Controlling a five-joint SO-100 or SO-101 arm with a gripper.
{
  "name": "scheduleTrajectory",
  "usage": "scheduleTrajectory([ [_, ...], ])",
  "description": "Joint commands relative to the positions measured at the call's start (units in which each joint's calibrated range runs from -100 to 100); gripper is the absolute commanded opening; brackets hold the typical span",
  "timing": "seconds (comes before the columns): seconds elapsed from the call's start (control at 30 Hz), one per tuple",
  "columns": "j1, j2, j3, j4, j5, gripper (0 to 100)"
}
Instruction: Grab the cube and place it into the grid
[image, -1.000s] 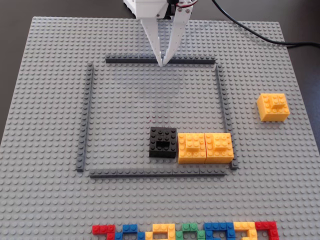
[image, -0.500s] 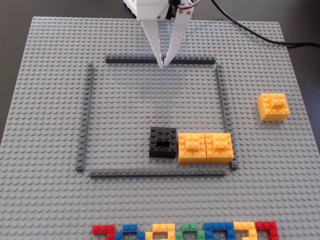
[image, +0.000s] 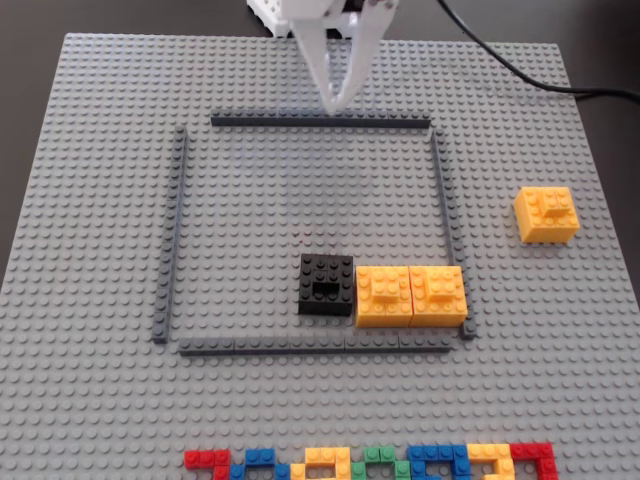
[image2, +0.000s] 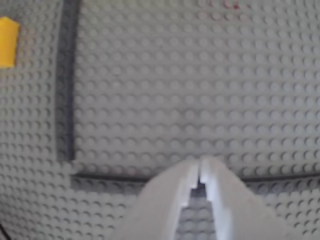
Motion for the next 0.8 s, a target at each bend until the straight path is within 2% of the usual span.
scheduleTrajectory([
  [0.0,-1.90,5.12,-12.69,1.93,-1.17,0],
  [0.5,-14.50,29.79,-45.13,10.23,-8.40,0],
  [0.67,-16.64,39.42,-57.18,13.06,-9.91,0],
  [0.77,-17.37,44.93,-63.71,13.46,-12.75,1],
])
